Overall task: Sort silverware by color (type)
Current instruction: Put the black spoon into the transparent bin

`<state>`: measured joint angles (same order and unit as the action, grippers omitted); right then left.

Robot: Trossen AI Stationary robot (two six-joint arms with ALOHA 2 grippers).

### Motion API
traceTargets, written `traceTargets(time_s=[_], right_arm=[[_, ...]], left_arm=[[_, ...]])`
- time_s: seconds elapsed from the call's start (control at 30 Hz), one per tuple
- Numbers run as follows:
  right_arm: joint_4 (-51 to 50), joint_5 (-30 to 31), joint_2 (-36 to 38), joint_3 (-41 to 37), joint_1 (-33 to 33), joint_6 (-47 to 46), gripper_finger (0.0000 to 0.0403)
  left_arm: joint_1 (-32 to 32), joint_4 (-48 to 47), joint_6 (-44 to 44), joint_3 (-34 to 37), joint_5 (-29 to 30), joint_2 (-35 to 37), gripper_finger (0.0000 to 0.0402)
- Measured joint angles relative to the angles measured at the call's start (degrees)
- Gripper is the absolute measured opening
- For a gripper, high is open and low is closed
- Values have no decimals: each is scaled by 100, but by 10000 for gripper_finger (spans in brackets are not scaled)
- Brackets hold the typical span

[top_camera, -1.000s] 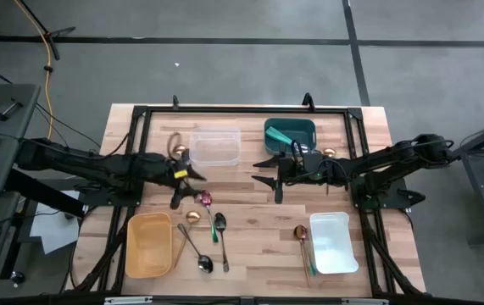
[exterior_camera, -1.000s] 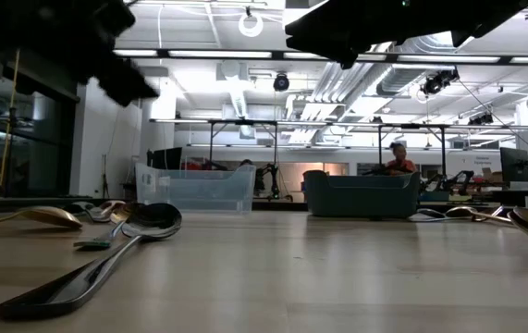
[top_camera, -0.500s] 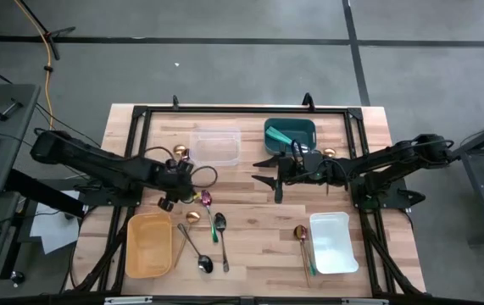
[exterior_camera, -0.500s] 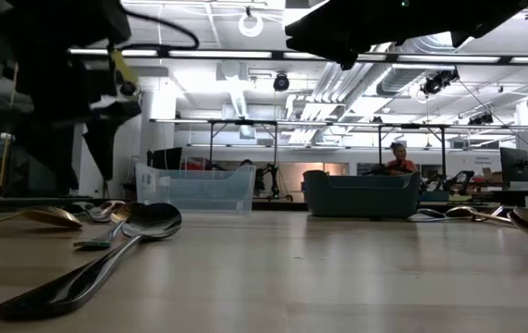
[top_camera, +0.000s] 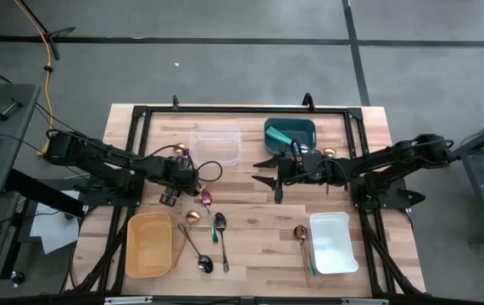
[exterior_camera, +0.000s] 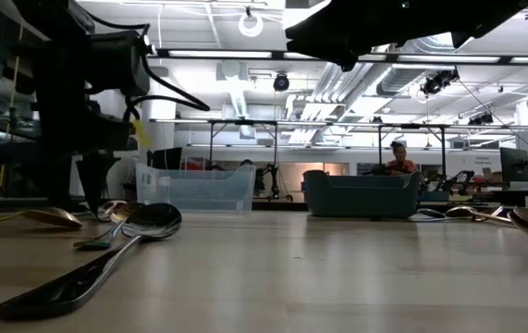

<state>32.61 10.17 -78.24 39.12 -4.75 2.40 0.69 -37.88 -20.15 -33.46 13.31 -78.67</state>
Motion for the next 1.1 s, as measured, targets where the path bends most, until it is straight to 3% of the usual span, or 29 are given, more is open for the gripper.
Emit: traceTargets(time_s=[0.23,0.43,0.93,1.1], right_arm=[[9,0,0,1,0,-1,165],[-6,0,0,0,0,-1,165],[-19,0,0,0,0,-1,165],[-19,0,0,0,0,-1,165]], left_arm=[[106,-137,-169,-103,-9,136,177],[183,-261,-855,-205,142,192,177],[-430,-191,-1494,-242,55,-423,176],[-480,-207,-1556,-231,-27,-487,153]])
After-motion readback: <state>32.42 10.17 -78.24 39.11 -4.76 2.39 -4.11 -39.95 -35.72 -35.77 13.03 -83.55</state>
